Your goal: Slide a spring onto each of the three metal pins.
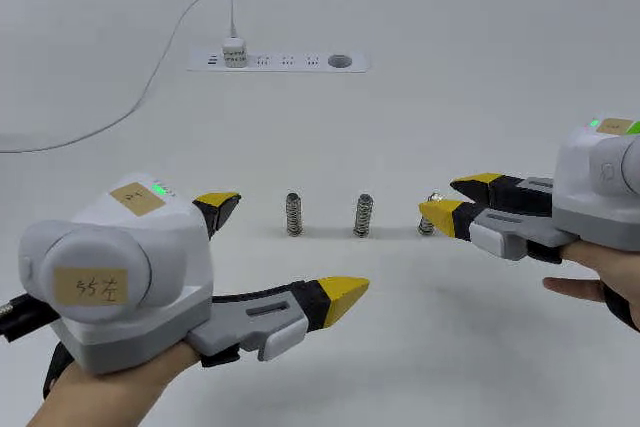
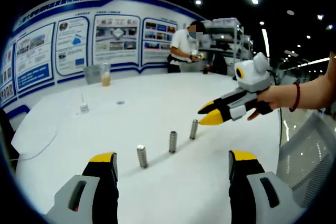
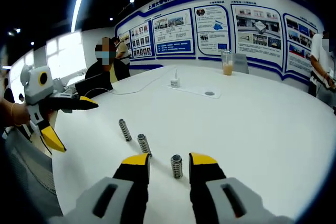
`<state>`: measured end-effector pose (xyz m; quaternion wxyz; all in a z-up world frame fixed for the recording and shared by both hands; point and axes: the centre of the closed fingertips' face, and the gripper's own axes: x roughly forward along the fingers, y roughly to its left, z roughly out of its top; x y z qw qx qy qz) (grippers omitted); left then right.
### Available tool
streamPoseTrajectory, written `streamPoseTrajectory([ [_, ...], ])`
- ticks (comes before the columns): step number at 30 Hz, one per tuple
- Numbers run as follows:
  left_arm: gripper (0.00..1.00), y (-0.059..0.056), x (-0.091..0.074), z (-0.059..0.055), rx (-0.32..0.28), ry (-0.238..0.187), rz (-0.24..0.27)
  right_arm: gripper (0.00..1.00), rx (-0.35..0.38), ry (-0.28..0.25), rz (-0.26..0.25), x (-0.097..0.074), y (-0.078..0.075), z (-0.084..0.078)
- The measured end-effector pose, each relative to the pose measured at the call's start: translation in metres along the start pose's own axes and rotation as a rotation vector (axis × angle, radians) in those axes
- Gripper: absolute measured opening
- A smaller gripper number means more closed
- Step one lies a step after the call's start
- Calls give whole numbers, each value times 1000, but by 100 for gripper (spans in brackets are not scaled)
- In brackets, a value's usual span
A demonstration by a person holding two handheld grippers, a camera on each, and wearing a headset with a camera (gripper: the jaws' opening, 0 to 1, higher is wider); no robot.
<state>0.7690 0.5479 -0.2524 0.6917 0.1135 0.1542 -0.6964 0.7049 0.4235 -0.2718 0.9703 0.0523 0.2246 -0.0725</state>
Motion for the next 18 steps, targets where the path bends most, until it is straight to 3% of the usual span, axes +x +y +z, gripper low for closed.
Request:
streamPoseTrajectory([
  [18,91,7,-16,3,-14,2,16,55,41,-7,26,-32,22,8],
])
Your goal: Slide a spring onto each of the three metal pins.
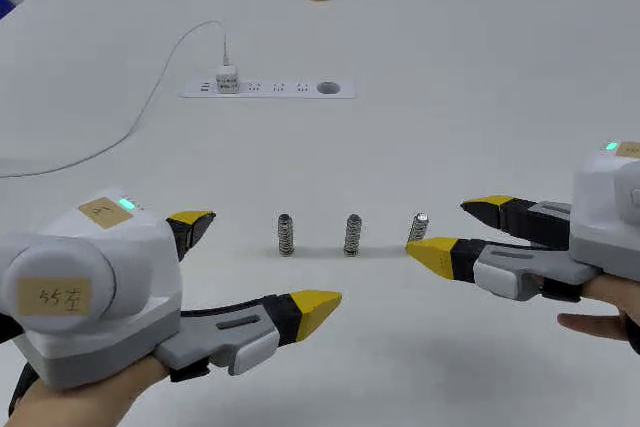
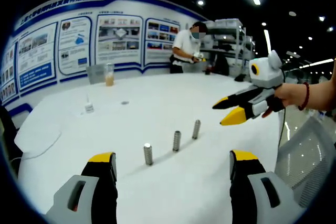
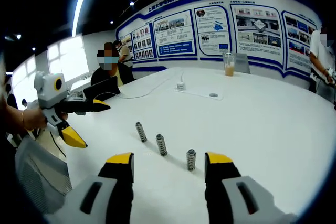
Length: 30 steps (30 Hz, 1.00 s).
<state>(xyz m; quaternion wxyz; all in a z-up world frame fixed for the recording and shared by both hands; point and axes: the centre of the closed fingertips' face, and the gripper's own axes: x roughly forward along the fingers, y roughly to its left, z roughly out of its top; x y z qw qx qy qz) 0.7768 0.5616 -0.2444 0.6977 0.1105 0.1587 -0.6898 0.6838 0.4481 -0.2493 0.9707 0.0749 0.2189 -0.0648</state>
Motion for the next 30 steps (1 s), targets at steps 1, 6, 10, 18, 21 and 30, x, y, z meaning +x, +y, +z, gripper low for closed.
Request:
streamPoseTrajectory([
  [1,91,0,-1,0,-3,-1,2,57,5,2,-1,-2,0,-1],
  [6,91,0,-5,-1,-11,-1,8,63,18,3,4,-9,8,-1],
  [10,92,-1,-9,-2,-8,4,7,66,18,2,-5,-15,11,-2],
  [18,94,-2,-18,-6,-21,11,12,72,39,7,-14,-27,16,-9],
  [21,94,-2,-21,-7,-22,14,14,74,52,17,-23,-30,16,-12],
  [30,95,-3,-26,-10,-29,13,23,78,62,-10,-25,-38,24,-11],
])
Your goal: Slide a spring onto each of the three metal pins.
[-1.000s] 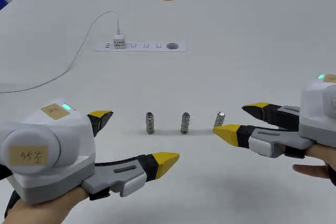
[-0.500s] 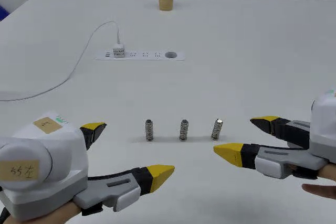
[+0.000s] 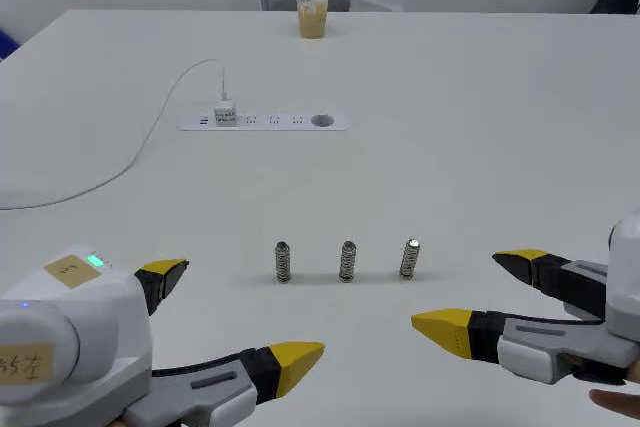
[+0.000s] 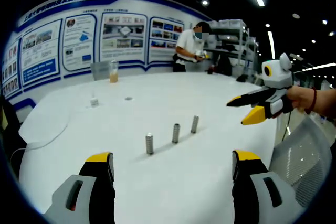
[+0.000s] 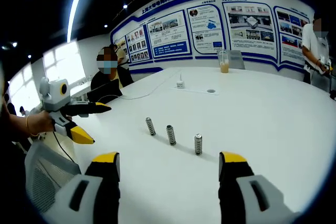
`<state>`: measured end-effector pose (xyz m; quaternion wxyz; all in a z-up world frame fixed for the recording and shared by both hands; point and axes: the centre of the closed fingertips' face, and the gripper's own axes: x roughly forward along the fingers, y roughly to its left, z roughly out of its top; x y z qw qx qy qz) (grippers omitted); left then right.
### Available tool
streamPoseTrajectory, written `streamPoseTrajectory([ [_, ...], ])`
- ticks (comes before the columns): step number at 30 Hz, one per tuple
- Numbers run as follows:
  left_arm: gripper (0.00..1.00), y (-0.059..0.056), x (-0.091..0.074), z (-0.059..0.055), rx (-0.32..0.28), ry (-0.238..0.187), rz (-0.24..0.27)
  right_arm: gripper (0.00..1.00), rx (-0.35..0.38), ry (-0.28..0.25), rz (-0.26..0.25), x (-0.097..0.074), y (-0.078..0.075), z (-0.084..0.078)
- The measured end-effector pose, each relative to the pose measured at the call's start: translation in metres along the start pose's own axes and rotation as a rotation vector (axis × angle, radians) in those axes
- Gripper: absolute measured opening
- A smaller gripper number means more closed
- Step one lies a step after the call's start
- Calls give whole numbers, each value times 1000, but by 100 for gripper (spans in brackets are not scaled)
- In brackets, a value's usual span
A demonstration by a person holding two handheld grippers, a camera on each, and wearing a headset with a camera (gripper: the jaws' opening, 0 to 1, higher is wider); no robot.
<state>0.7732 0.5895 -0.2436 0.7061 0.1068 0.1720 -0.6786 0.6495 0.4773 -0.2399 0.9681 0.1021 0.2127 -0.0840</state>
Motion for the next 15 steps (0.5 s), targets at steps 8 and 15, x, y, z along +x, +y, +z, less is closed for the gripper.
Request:
streamPoseTrajectory([
  [8,95,2,-3,-5,-10,14,14,83,-10,5,2,-1,4,-7],
  [15,94,1,-7,-5,-11,19,22,88,-11,-3,5,-5,8,-9],
])
